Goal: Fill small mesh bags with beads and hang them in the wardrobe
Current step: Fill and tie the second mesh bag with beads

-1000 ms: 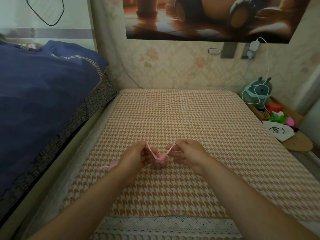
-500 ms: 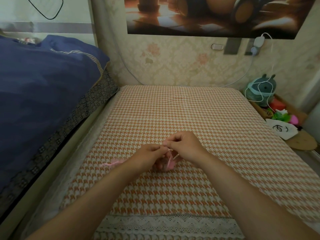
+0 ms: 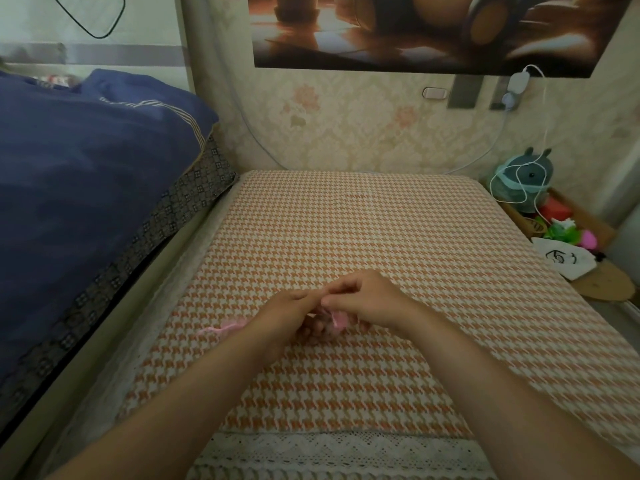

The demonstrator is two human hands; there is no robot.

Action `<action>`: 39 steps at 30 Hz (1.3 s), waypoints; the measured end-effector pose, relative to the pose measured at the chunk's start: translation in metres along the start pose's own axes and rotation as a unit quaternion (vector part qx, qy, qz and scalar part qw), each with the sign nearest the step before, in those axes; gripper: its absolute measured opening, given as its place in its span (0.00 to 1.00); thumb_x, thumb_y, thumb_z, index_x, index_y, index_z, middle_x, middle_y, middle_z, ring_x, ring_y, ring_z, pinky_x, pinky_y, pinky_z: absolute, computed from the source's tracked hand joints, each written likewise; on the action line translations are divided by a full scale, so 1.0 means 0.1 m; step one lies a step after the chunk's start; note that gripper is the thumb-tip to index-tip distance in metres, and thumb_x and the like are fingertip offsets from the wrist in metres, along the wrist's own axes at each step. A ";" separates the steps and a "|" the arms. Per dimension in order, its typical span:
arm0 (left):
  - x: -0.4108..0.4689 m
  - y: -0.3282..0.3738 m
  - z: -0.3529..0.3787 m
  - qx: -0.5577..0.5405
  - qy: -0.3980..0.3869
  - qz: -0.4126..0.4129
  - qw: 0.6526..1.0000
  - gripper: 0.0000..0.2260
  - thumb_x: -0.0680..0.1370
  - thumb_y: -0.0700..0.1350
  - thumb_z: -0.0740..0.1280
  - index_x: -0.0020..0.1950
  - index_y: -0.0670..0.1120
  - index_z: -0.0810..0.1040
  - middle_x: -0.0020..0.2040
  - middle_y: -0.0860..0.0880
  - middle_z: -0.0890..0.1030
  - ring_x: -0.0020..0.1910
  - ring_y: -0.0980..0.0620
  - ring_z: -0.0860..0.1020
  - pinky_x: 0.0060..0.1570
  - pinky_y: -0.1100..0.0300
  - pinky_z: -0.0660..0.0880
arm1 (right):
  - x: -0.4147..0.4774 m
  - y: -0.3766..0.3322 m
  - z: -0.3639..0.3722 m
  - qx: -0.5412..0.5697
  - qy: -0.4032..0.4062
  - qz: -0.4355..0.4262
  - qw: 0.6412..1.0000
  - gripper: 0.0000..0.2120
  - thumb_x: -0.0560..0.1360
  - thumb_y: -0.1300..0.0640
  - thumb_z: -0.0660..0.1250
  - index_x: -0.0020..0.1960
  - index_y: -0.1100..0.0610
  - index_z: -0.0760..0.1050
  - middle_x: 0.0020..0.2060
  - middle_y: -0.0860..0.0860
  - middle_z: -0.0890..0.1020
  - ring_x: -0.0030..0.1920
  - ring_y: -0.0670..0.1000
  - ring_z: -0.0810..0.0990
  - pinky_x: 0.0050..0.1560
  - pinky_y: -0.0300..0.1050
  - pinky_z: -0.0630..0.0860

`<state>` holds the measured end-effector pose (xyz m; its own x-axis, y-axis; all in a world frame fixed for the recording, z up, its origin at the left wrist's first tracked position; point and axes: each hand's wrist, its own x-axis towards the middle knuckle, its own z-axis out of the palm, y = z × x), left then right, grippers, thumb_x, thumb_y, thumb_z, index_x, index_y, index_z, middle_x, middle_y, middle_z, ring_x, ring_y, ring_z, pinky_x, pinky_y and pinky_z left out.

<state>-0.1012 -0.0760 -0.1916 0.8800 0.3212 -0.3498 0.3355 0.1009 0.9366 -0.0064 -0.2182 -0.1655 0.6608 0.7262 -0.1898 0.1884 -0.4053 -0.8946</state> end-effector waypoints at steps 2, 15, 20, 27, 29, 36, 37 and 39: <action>0.02 0.01 0.00 -0.021 0.004 -0.011 1.000 0.14 0.81 0.48 0.66 0.53 0.39 0.84 0.37 0.43 0.81 0.29 0.52 0.76 0.28 0.61 0.69 | -0.03 0.01 0.01 -0.023 -0.030 -0.006 0.999 0.05 0.75 0.56 0.75 0.50 0.52 0.85 0.39 0.54 0.88 0.36 0.46 0.85 0.30 0.40 0.77; -0.06 0.12 -0.03 0.025 0.068 0.024 0.997 0.14 0.82 0.43 0.61 0.50 0.35 0.82 0.38 0.40 0.85 0.36 0.43 0.84 0.35 0.57 0.80 | 0.03 0.08 0.11 0.097 0.038 0.100 0.990 0.07 0.72 0.59 0.78 0.46 0.62 0.85 0.31 0.55 0.83 0.30 0.50 0.80 0.31 0.42 0.79; -0.05 0.06 -0.03 0.052 0.115 0.050 0.991 0.06 0.78 0.40 0.69 0.49 0.38 0.84 0.39 0.41 0.86 0.38 0.45 0.85 0.40 0.52 0.82 | 0.09 0.12 0.13 0.188 0.037 0.168 0.967 0.05 0.75 0.61 0.74 0.48 0.63 0.81 0.30 0.54 0.82 0.29 0.50 0.78 0.35 0.48 0.82; -0.13 -0.06 -0.05 0.274 0.096 0.174 0.941 0.19 0.63 0.49 0.82 0.52 0.53 0.82 0.43 0.56 0.85 0.42 0.63 0.82 0.45 0.64 0.81 | 0.12 0.14 0.15 0.272 0.032 0.238 0.932 0.04 0.80 0.61 0.69 0.51 0.62 0.79 0.32 0.54 0.81 0.30 0.50 0.79 0.30 0.45 0.82; -0.12 -0.08 -0.05 0.297 0.103 0.204 0.927 0.19 0.64 0.47 0.82 0.51 0.51 0.82 0.43 0.56 0.84 0.42 0.63 0.82 0.46 0.62 0.81 | 0.12 0.14 0.15 0.305 0.033 0.248 0.919 0.04 0.80 0.62 0.67 0.50 0.62 0.79 0.30 0.54 0.81 0.28 0.49 0.80 0.29 0.43 0.81; 0.00 -0.10 -0.08 0.181 0.182 0.159 0.953 0.12 0.67 0.47 0.81 0.46 0.51 0.82 0.40 0.53 0.85 0.40 0.58 0.83 0.41 0.64 0.79 | 0.14 0.18 0.13 0.419 0.061 0.254 0.870 0.07 0.81 0.62 0.65 0.47 0.65 0.78 0.30 0.57 0.83 0.29 0.52 0.84 0.30 0.47 0.84; 0.03 -0.10 -0.09 0.152 0.198 0.140 0.958 0.11 0.67 0.48 0.80 0.46 0.50 0.83 0.41 0.52 0.85 0.41 0.56 0.84 0.42 0.62 0.81 | 0.15 0.18 0.14 0.413 0.065 0.250 0.873 0.07 0.81 0.62 0.65 0.46 0.65 0.78 0.30 0.56 0.83 0.31 0.53 0.83 0.31 0.47 0.84; 0.10 -0.13 -0.10 0.055 0.204 0.092 0.973 0.10 0.69 0.47 0.79 0.46 0.47 0.84 0.43 0.47 0.86 0.43 0.49 0.85 0.46 0.52 0.83 | 0.16 0.20 0.18 0.392 0.072 0.239 0.885 0.07 0.81 0.62 0.66 0.46 0.63 0.78 0.29 0.55 0.83 0.33 0.52 0.82 0.31 0.46 0.84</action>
<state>-0.1003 -0.0652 -0.2071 0.7296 0.6737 -0.1177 0.2377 -0.0883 0.9673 -0.0045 -0.2045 -0.1934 0.6244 0.4749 -0.6201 -0.6634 -0.0966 -0.7420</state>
